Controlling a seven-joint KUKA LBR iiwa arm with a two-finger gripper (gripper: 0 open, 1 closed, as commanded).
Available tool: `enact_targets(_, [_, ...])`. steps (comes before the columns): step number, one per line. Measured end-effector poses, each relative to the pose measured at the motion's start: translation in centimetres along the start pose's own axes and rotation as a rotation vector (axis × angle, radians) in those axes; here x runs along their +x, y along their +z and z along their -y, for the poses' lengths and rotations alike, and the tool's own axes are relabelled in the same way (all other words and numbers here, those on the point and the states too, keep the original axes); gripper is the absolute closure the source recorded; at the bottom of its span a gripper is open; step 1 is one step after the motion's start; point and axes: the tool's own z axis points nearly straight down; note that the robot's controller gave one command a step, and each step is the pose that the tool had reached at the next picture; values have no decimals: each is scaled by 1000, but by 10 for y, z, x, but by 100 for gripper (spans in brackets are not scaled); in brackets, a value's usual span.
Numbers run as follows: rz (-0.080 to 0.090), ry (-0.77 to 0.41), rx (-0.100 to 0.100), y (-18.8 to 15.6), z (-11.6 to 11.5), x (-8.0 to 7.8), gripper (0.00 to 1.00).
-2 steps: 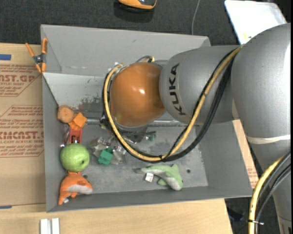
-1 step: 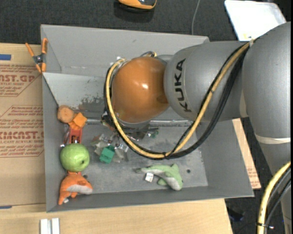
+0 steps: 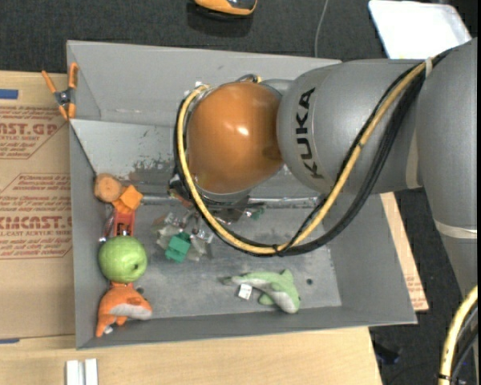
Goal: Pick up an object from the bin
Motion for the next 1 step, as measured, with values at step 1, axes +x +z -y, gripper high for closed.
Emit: enact_targets(1, [2, 0, 1, -12, 0, -1, 100])
